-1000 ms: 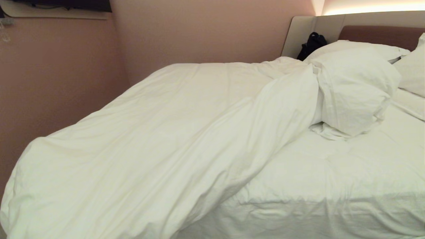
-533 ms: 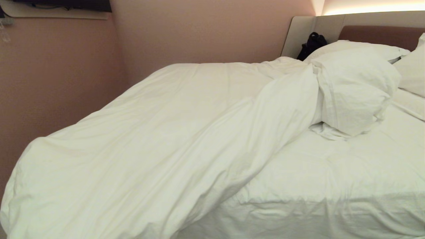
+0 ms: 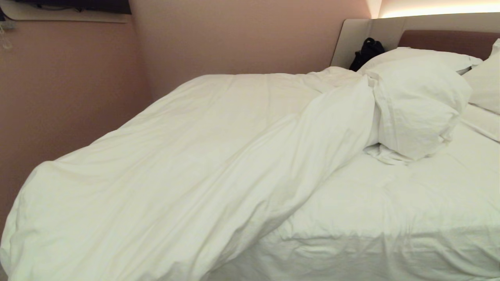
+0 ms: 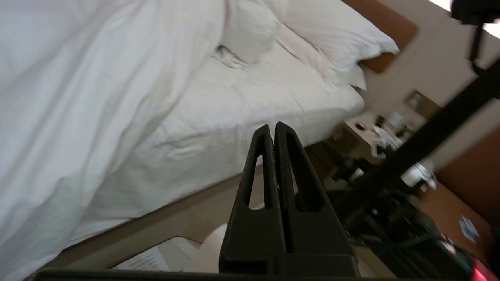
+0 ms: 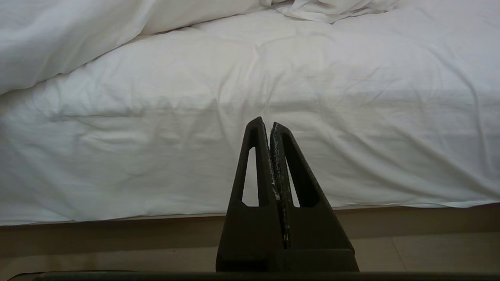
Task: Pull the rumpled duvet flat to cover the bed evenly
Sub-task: Flatten the corners of the folded blanket
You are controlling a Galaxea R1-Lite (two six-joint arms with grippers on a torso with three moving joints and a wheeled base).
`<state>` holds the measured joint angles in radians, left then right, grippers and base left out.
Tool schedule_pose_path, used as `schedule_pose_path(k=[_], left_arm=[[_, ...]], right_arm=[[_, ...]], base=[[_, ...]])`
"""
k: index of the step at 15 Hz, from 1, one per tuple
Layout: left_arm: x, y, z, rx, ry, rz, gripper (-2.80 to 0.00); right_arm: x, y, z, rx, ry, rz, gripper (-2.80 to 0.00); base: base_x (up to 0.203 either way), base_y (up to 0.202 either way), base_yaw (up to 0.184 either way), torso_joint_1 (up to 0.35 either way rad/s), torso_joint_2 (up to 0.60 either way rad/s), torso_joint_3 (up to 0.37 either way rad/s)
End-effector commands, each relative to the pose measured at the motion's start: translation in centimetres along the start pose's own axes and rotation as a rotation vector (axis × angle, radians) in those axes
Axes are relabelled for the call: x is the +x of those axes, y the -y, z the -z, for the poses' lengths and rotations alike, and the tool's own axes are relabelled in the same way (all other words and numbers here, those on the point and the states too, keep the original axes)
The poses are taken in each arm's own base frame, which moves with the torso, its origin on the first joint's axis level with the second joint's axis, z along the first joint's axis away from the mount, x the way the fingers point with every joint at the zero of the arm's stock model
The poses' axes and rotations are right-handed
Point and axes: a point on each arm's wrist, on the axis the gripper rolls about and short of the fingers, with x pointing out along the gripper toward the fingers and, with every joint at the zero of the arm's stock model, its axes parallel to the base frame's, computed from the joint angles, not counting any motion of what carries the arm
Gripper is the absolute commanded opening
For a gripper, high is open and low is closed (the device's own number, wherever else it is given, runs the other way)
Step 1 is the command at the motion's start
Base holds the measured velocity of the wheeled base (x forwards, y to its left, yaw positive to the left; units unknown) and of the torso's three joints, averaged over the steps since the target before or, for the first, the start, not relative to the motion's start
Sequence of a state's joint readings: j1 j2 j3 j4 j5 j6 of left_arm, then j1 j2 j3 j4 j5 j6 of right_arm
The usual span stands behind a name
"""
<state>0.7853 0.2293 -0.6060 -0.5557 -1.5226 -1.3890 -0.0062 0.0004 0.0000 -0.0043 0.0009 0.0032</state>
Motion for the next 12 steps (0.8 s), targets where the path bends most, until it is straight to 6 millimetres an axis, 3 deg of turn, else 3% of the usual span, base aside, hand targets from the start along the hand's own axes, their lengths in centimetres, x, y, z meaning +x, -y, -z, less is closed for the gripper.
schedule_pose_path(k=[1,7,12], left_arm=[[-0.9,-1.0,-1.2,-0.037,-0.095,0.101,-2.8],[-2.3,-5.7,0.0,-0.193,-0.127,0.313,-2.8],[-3.0,-6.8,0.2,-0.213,-0.093,0.435,-2.8]], right_arm=[[0.0,0.0,0.0,0.0,0.001,-0.001,-2.8],[0.0,0.0,0.0,0.0,0.001,-0.001,-2.8],[0.0,0.0,0.0,0.0,0.001,-0.001,-2.8]], base=[[0.0,0.0,0.0,0.0,0.0,0.0],[0.0,0.0,0.0,0.0,0.0,0.0],[0.0,0.0,0.0,0.0,0.0,0.0]])
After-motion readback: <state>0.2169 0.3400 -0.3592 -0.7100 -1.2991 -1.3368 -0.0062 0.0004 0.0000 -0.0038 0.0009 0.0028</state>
